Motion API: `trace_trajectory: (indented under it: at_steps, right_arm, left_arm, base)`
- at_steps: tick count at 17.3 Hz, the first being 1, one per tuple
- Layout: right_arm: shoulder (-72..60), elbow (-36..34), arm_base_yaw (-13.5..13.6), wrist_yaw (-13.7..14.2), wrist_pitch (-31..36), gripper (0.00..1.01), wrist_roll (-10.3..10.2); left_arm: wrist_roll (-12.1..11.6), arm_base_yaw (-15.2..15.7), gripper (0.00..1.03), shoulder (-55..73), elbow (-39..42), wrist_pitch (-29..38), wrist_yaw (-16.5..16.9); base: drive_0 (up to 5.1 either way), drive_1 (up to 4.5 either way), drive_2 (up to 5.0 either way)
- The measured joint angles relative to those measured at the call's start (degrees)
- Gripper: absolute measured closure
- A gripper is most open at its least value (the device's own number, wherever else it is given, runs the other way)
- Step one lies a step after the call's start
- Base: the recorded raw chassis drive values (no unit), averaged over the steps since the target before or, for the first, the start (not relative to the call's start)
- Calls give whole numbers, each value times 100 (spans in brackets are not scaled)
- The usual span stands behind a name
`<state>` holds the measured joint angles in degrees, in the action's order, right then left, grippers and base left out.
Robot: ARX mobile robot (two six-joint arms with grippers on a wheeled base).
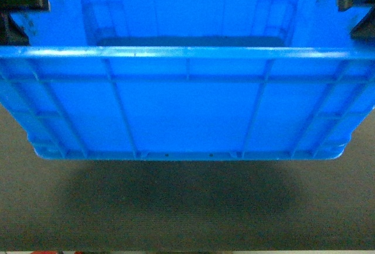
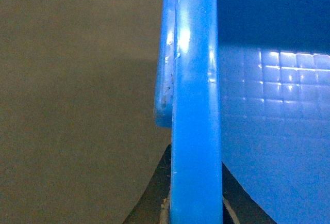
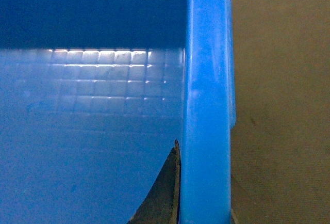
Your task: Place box next to blue box on left shelf
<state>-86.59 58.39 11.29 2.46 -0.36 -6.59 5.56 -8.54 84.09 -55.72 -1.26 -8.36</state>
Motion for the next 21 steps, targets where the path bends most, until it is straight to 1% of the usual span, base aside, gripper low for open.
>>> trace_trajectory:
  at_steps: [2,4,7,12,21]
  right_arm:
    - [356,-116,0,120,114,93,4]
    - [498,-214,0,127,164,93,20]
    - [535,-396,7,131,341,93,9]
    - [577,-396,9,175,341,93,17]
    - [577,-396,37,203,345,93,13]
  left_arm:
    - [-61,-146,95,-284,63,223,-142]
    - [-70,-232,95,-431,116,203,-236]
    - [-109,-258,95,-542,229,212,-369]
    - [-114,-280,95,-551,229,238,-378]
    - [-129,-284,95,-584,232,219,-398]
  base:
    - [0,0,0]
    - [0,0,0]
    - [0,0,0]
    - [0,0,0]
    - [-172,-172,-172]
